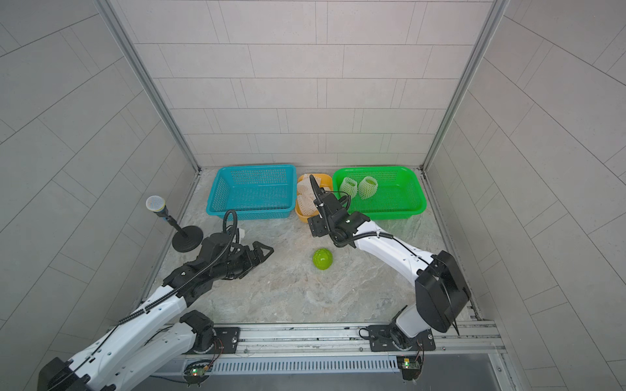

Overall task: Sleeve custard apples in foam nets
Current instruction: Pick up the foam net from the storage box.

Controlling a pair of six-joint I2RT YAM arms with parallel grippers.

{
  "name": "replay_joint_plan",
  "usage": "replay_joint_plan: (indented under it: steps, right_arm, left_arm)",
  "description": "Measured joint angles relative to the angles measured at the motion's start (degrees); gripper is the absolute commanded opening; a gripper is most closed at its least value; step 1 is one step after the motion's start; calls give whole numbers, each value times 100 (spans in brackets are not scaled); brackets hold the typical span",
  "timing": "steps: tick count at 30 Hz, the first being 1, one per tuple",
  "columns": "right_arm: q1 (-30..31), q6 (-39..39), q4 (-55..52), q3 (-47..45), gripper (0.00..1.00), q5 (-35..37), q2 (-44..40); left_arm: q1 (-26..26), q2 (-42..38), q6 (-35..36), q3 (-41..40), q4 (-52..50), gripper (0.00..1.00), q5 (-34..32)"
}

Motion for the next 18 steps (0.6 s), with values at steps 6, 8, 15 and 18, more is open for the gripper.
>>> replay_joint_plan:
  steps: [6, 8, 15, 18]
  right_arm:
    - [-424, 50, 157, 1126, 79, -92, 1174]
    - [-555, 83, 186, 1534, 79, -96, 1567]
    - [-905, 203, 142, 2861, 73, -203, 2841]
    - [-1008, 251, 70, 3331, 75, -262, 3285]
  left_arm:
    - [0, -96, 0, 0, 4, 94, 4]
    - [0, -96, 0, 0, 4, 94, 7]
    - [0, -136, 0, 0, -9, 93, 2]
    - [0, -138, 0, 0, -20, 94, 2]
